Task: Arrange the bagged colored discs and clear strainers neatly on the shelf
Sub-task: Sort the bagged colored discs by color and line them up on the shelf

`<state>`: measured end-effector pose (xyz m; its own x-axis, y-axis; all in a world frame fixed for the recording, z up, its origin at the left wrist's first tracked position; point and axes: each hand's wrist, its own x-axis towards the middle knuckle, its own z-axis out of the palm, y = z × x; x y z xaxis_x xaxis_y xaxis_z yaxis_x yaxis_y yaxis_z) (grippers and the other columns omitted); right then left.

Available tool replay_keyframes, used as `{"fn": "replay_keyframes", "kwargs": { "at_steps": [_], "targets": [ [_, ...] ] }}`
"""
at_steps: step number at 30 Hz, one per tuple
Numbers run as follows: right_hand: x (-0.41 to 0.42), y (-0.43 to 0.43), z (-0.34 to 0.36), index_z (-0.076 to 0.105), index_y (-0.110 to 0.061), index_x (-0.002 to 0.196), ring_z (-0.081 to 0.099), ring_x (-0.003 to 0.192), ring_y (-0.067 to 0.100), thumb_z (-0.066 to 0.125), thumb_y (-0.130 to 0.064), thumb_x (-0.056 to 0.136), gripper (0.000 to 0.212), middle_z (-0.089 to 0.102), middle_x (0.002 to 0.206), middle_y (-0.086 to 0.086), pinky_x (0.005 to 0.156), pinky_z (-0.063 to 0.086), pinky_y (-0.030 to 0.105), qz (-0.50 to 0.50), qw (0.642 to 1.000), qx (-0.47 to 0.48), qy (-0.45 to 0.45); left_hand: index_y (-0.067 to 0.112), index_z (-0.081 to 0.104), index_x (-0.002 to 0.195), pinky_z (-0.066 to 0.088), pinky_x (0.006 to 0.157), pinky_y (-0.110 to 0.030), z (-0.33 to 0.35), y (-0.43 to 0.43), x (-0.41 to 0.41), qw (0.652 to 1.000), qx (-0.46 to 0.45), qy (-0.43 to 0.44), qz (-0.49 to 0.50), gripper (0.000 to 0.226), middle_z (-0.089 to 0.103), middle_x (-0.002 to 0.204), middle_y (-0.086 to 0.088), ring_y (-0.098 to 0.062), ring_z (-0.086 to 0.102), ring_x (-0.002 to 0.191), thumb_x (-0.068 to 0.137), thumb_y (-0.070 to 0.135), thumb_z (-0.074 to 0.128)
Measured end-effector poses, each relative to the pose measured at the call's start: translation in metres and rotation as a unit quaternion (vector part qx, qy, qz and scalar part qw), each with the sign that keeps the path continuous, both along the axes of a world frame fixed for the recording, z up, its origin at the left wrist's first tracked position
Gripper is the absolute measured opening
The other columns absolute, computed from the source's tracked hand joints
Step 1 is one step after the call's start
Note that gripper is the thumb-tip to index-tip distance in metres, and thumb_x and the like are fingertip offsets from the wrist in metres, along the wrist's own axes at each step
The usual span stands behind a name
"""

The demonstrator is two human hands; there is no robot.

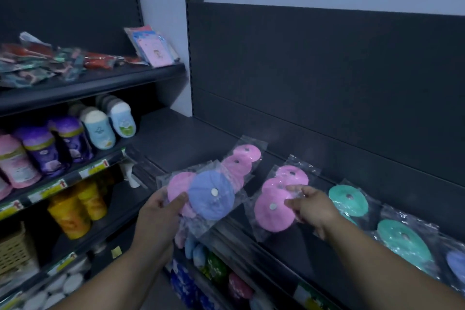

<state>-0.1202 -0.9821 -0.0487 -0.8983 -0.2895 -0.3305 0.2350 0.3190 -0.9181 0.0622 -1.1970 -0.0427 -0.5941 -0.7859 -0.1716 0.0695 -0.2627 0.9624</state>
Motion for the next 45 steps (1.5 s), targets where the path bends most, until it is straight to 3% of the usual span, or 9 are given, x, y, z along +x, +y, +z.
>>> {"fn": "replay_keyframes", "kwargs": {
  "at_steps": [3, 5, 8, 11, 17, 24, 28, 35, 45],
  "targets": [
    [-0.020, -0.007, -0.005, 0.065, -0.016, 0.117, 0.054, 0.047, 0.007, 0.067, -0.002, 0.082, 0.038, 0.062, 0.075, 0.004, 0.047, 0.042, 0.016, 0.071, 0.991, 0.098, 0.057, 0.010, 0.065, 0.090, 0.045, 0.067, -0.047, 0.001, -0.012, -0.022, 1.000, 0.003, 0.006, -0.010, 0.005, 0.068, 0.069, -0.015, -0.031, 0.057, 0.063, 0.091, 0.014, 0.063],
    [-0.029, -0.012, -0.014, 0.061, -0.023, 0.123, 0.064, 0.083, 0.016, 0.072, -0.015, 0.079, 0.046, 0.066, 0.107, 0.003, 0.074, 0.049, 0.020, 0.067, 0.955, 0.227, 0.181, 0.007, 0.065, 0.094, 0.042, 0.067, -0.048, -0.001, -0.017, -0.036, 1.000, 0.006, 0.006, -0.015, 0.008, 0.068, 0.065, -0.013, -0.031, 0.054, 0.061, 0.091, 0.014, 0.062],
    [-0.020, -0.021, -0.030, 0.049, -0.030, 0.134, 0.043, 0.128, 0.023, 0.072, -0.049, 0.075, 0.067, 0.042, 0.145, -0.002, 0.108, 0.034, 0.029, 0.070, 0.891, 0.314, 0.322, 0.009, 0.063, 0.091, 0.049, 0.062, -0.040, -0.005, -0.020, -0.055, 1.000, 0.005, 0.004, -0.017, 0.004, 0.070, 0.067, -0.008, -0.027, 0.060, 0.057, 0.092, 0.012, 0.061],
    [-0.006, -0.026, -0.050, 0.024, -0.039, 0.146, 0.011, 0.146, 0.027, 0.059, -0.075, 0.068, 0.093, 0.009, 0.160, -0.006, 0.119, 0.019, 0.042, 0.190, 0.871, 0.354, 0.284, 0.010, 0.064, 0.093, 0.054, 0.049, -0.029, -0.006, -0.021, -0.072, 0.999, 0.030, 0.007, -0.028, 0.004, 0.072, 0.080, -0.009, -0.018, 0.069, 0.062, 0.091, 0.008, 0.061],
    [-0.015, -0.035, -0.060, -0.001, -0.043, 0.150, -0.018, 0.146, 0.033, 0.046, -0.078, 0.076, 0.094, -0.026, 0.157, -0.009, 0.119, 0.002, 0.050, 0.268, 0.832, 0.420, 0.245, 0.012, 0.064, 0.110, 0.058, 0.067, -0.036, -0.012, -0.048, -0.107, 0.998, 0.042, 0.003, -0.050, 0.020, 0.073, 0.099, -0.012, -0.027, 0.070, 0.087, 0.090, 0.014, 0.064],
    [-0.024, -0.079, -0.035, 0.009, -0.044, 0.149, -0.016, 0.147, 0.024, 0.019, -0.099, 0.044, 0.119, -0.015, 0.160, -0.005, 0.117, -0.007, 0.047, 0.194, 0.842, 0.421, 0.275, 0.013, 0.065, 0.096, 0.056, 0.077, -0.038, -0.009, -0.097, -0.139, 0.996, 0.046, 0.017, -0.077, 0.008, 0.071, 0.099, -0.016, -0.028, 0.068, 0.086, 0.091, 0.008, 0.060],
    [-0.036, -0.135, -0.033, -0.001, -0.050, 0.147, -0.023, 0.144, 0.020, 0.057, -0.087, 0.052, 0.118, -0.028, 0.155, -0.011, 0.120, -0.002, 0.042, 0.206, 0.875, 0.352, 0.260, 0.012, 0.065, 0.098, 0.054, 0.086, -0.043, -0.005, -0.138, -0.153, 0.994, 0.048, 0.023, -0.096, 0.010, 0.071, 0.100, -0.015, -0.029, 0.067, 0.091, 0.090, 0.007, 0.061],
    [-0.082, -0.198, -0.057, -0.010, -0.045, 0.148, -0.028, 0.141, 0.036, 0.034, -0.102, 0.022, 0.146, -0.033, 0.154, -0.003, 0.118, -0.005, 0.047, 0.208, 0.877, 0.401, 0.166, 0.009, 0.065, 0.100, 0.054, 0.061, -0.028, -0.022, -0.205, -0.176, 0.993, 0.038, 0.022, -0.114, 0.014, 0.071, 0.089, -0.011, -0.021, 0.064, 0.073, 0.088, 0.004, 0.062],
    [-0.104, -0.298, -0.074, 0.004, -0.039, 0.151, -0.021, 0.144, 0.037, 0.045, -0.094, 0.053, 0.119, -0.024, 0.158, 0.000, 0.120, -0.006, 0.045, 0.138, 0.890, 0.400, 0.168, 0.007, 0.066, 0.104, 0.050, 0.078, -0.039, -0.034, -0.268, -0.196, 0.990, 0.058, 0.033, -0.126, 0.017, 0.070, 0.098, -0.017, -0.026, 0.062, 0.084, 0.088, 0.004, 0.062]
  ]
}}
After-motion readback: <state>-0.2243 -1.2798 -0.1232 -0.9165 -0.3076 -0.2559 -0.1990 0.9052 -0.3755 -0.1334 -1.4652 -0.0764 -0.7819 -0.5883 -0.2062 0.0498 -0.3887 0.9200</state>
